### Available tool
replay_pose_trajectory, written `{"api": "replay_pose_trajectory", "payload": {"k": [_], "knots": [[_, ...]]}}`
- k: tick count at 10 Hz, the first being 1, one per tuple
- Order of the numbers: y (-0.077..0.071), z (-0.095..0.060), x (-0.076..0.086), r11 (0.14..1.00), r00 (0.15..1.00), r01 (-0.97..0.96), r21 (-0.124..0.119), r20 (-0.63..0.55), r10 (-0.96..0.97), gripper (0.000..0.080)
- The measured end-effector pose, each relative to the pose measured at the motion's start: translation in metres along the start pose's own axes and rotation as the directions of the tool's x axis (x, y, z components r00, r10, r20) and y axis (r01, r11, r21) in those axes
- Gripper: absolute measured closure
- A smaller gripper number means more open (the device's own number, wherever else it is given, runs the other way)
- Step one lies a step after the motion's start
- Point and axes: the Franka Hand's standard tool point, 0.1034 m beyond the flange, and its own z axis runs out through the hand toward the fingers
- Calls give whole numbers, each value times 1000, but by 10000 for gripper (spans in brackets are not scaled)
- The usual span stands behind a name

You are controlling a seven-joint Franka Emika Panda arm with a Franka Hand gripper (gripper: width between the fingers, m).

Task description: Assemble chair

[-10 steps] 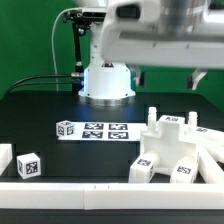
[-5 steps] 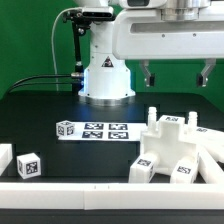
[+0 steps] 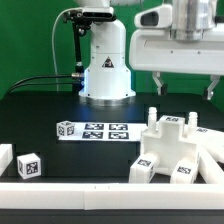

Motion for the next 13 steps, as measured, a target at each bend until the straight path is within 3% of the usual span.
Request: {"api": "replay_pose_trajectory", "payload": {"k": [3,5,7,9,11,12,13], "knots": [[1,2,-2,1000,1000,-16,-2,3,16,150],[9,16,-19,966,966,-258,-32,23,258,150],[7,34,-34,849,849,-528,-20,6,528,150],[3,33,-33,821,821,-571,-2,4,571,150],[1,36,-35,695,695,-719,9,20,719,150],[8,47,-38,535,536,-844,45,14,844,150],[13,61,-47,415,416,-908,58,12,909,150]]}}
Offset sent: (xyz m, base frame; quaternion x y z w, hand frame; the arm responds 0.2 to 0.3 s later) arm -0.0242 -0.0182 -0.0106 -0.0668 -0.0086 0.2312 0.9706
